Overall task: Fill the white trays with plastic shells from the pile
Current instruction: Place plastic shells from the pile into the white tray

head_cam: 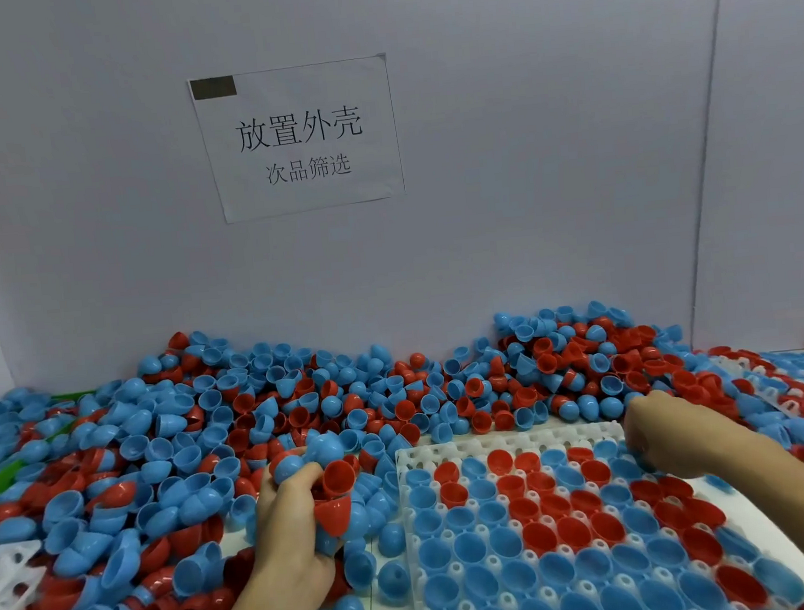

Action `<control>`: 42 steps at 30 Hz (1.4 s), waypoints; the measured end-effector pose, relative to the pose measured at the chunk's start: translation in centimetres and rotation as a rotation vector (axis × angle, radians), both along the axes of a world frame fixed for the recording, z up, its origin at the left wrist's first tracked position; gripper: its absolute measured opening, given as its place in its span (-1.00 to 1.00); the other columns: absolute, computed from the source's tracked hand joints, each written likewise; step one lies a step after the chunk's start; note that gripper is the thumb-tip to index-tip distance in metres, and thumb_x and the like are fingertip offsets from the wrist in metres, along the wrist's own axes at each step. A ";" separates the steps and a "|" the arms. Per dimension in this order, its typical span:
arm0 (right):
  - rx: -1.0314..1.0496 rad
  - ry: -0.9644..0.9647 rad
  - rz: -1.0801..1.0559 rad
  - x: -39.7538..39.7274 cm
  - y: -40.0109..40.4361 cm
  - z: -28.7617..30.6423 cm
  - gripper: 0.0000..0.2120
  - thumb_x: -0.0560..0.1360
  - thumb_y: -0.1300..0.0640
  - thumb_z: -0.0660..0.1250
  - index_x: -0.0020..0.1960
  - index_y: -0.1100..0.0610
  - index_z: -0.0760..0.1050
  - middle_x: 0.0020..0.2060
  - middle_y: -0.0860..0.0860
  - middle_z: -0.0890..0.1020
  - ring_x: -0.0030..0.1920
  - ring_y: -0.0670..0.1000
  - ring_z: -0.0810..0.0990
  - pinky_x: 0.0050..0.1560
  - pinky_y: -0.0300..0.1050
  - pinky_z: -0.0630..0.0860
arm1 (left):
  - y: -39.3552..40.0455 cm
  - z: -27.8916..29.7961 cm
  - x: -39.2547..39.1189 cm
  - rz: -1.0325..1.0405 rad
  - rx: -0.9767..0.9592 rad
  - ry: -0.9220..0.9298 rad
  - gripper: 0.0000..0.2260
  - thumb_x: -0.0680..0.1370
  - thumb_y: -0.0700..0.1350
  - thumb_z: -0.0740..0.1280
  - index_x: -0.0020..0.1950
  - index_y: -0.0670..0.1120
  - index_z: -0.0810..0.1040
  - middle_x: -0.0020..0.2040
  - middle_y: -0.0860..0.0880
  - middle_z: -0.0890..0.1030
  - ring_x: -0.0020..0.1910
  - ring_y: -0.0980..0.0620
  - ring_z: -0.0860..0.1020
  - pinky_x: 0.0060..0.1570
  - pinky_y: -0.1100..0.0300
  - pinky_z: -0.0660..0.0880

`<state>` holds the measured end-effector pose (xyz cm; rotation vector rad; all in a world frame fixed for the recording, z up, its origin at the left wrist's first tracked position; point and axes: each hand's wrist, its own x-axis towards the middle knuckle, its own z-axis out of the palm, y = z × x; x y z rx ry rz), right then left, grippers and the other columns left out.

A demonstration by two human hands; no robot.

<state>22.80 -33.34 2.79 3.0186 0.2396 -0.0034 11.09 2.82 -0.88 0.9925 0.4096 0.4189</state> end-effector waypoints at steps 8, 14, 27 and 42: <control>-0.053 0.062 0.014 0.4 -0.5 0.0 -0.74 0.52 0.29 0.35 0.10 0.02 0.66 -0.08 -0.12 0.63 -0.22 -0.12 0.57 -0.33 -0.33 0.52 | -0.2 0.4 -0.2 0.009 -0.019 0.000 -0.79 0.55 -0.25 0.33 0.13 -0.01 0.52 -0.21 -0.12 0.59 -0.32 -0.05 0.55 -0.39 0.14 0.51; 0.180 -0.176 0.064 -1.6 3.2 3.1 -0.72 0.58 0.20 0.34 0.25 -0.02 0.55 0.03 -0.07 0.63 -0.15 -0.11 0.59 -0.12 -0.20 0.61 | -0.6 0.6 -0.4 0.009 -0.025 -0.010 -0.79 0.56 -0.26 0.32 0.12 0.01 0.53 -0.20 -0.14 0.58 -0.31 -0.07 0.55 -0.39 0.13 0.51; 0.645 0.025 0.685 -10.4 21.5 5.9 -0.85 0.55 0.06 0.40 -0.07 0.10 0.69 -0.21 -0.02 0.71 -0.21 -0.04 0.66 -0.11 -0.09 0.64 | -1.3 0.9 -0.8 0.087 0.280 -0.144 -0.67 0.50 -0.40 0.27 -0.12 0.06 0.57 -0.24 -0.12 0.63 -0.31 -0.06 0.58 -0.37 0.09 0.56; 0.477 0.010 0.777 -11.5 23.1 3.8 -0.78 0.50 0.24 0.35 0.04 0.01 0.68 -0.17 -0.03 0.68 -0.20 0.01 0.60 -0.12 0.05 0.63 | -1.7 1.4 -1.2 0.024 -0.037 -0.118 -0.78 0.51 -0.37 0.21 -0.14 -0.06 0.51 -0.44 -0.03 0.53 -0.55 0.07 0.52 -0.58 0.20 0.44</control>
